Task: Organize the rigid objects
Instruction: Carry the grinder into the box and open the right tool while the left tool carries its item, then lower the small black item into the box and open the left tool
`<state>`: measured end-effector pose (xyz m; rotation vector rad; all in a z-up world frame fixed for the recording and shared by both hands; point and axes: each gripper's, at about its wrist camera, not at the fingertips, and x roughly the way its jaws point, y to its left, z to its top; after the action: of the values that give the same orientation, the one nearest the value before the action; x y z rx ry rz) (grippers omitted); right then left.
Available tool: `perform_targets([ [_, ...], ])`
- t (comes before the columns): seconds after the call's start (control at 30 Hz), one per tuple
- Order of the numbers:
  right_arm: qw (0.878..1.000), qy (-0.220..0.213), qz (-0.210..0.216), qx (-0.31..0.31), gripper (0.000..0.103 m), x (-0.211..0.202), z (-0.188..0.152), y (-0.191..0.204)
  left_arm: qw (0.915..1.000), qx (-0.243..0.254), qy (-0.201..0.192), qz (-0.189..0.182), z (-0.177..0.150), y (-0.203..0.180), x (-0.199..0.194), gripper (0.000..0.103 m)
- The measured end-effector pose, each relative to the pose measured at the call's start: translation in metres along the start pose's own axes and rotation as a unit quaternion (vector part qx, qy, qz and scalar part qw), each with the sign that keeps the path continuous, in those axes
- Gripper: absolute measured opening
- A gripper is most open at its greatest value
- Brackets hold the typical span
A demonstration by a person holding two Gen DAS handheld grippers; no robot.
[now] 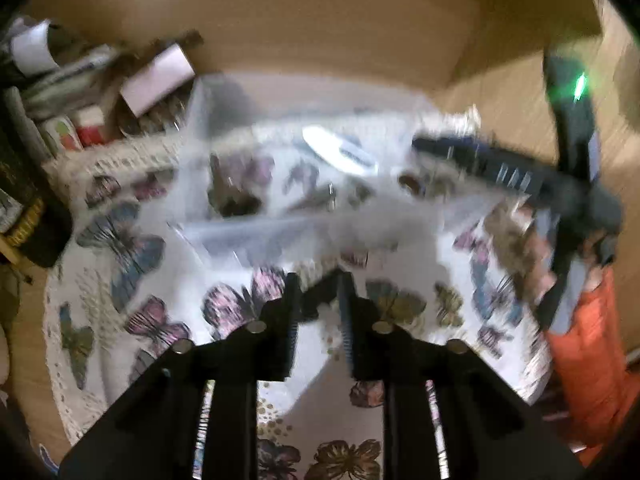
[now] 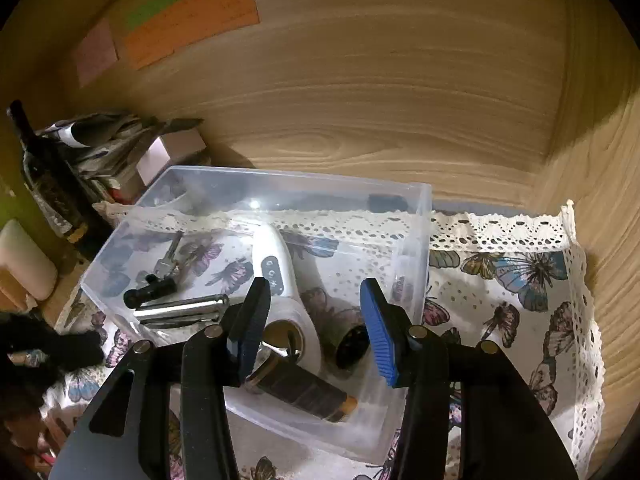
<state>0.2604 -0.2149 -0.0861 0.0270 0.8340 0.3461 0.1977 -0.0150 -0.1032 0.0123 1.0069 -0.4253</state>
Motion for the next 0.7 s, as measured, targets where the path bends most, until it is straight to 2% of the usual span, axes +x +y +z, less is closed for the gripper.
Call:
perform_targets([
  [0.1, 1.000, -0.001, 0.002, -0.001, 0.044, -0.002, 0.000, 0.001, 0.9993, 0.004, 0.034, 0.012, -0.003, -0.001, 0.027, 0.021],
  [0.17, 1.000, -0.002, 0.004, 0.000, 0.044, -0.004, -0.001, 0.003, 0.9990, 0.002, 0.043, 0.015, -0.002, 0.001, 0.036, 0.023],
  [0.2, 1.000, -0.003, 0.006, 0.000, 0.044, -0.005, -0.002, 0.004, 0.9989, 0.003, 0.042, 0.019, 0.001, 0.001, 0.040, 0.026],
  [0.27, 1.000, -0.003, 0.007, -0.003, 0.044, -0.007, -0.003, 0.005, 0.9990, 0.006, 0.038, 0.023, 0.004, 0.001, 0.043, 0.043],
  [0.33, 1.000, -0.005, 0.006, -0.005, 0.044, -0.010, -0.004, 0.006, 0.9990, 0.014, 0.032, 0.030, 0.006, -0.003, 0.046, 0.048],
  [0.43, 1.000, -0.006, 0.009, 0.002, 0.044, -0.013, -0.006, 0.005, 0.9983, 0.031, 0.038, 0.032, 0.007, -0.011, 0.055, 0.048],
  [0.5, 1.000, -0.006, 0.014, 0.007, 0.044, -0.015, -0.007, 0.005, 0.9972, 0.046, 0.036, 0.048, 0.006, -0.017, 0.060, 0.048],
  [0.53, 1.000, -0.007, 0.014, 0.008, 0.044, -0.016, -0.008, 0.006, 0.9964, 0.054, 0.031, 0.058, 0.004, -0.021, 0.060, 0.045],
  [0.57, 1.000, -0.009, 0.014, 0.007, 0.044, -0.018, -0.009, 0.007, 0.9961, 0.056, 0.028, 0.063, 0.004, -0.021, 0.060, 0.032],
  [0.6, 1.000, -0.010, 0.015, 0.004, 0.044, -0.021, -0.011, 0.009, 0.9959, 0.054, 0.025, 0.068, 0.003, -0.021, 0.058, 0.023],
  [0.63, 1.000, -0.012, 0.015, 0.002, 0.044, -0.022, -0.012, 0.010, 0.9963, 0.047, 0.023, 0.069, 0.003, -0.019, 0.056, 0.019],
  [0.7, 1.000, -0.014, 0.020, 0.001, 0.044, -0.026, -0.015, 0.013, 0.9976, 0.028, 0.021, 0.059, 0.000, -0.013, 0.051, 0.019],
])
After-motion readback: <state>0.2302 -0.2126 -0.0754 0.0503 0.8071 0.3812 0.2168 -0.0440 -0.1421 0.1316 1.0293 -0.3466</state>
